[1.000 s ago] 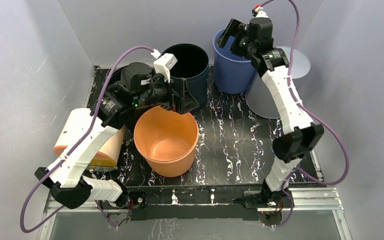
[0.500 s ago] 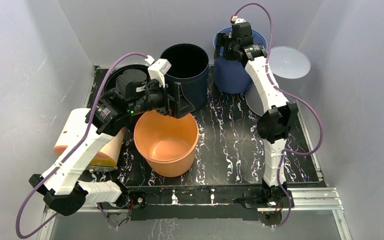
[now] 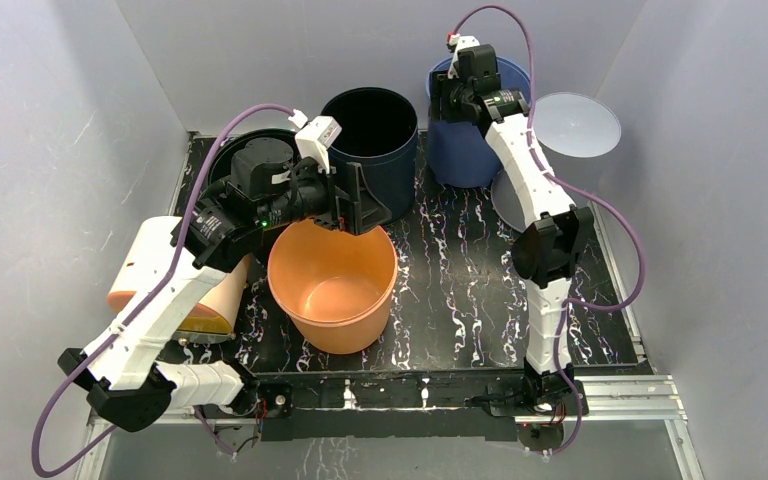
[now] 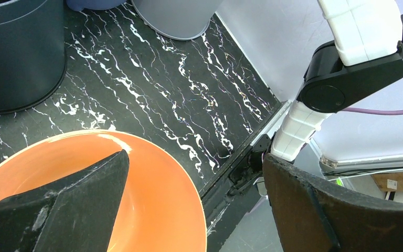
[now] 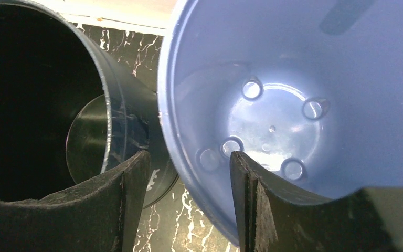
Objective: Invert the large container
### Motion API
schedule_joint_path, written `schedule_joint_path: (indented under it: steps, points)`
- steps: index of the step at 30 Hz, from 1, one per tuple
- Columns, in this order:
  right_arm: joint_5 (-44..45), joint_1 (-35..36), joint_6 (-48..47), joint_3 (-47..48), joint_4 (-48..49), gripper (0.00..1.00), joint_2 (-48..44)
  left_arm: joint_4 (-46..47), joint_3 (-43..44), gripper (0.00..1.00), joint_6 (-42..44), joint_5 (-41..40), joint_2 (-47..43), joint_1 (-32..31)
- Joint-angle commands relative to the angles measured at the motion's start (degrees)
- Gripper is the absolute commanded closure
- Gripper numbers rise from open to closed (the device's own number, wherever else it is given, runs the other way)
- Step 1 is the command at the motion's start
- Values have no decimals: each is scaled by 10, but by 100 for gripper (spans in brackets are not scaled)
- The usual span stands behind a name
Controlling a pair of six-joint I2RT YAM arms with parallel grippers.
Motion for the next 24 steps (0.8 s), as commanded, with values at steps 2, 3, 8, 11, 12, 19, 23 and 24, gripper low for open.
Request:
schedule_joint_path:
  steps: [2,3,8,11,12,19,23,24]
  points:
    - [-1,21,-20,24,32,44,5,9,2,2,-6,-4,-20,1]
    - [-2,23,-20,25,32,44,6,7,2,2,-7,-3,-20,2]
    - [-2,30,-22,36,34,51,11,5,2,1,-6,-2,-20,2]
    - [-3,32,-21,40,35,60,13,10,-1,2,-6,-1,-20,2]
    - [-3,33,-20,41,35,64,12,10,-1,2,-6,0,-20,1]
    - [-10,44,-14,41,39,84,-13,14,-9,2,-6,2,-22,1]
    - [-15,54,-7,40,38,90,-34,20,-13,2,-7,9,-17,1]
    - [-15,58,-5,38,36,93,-41,22,-14,2,-7,12,-16,1]
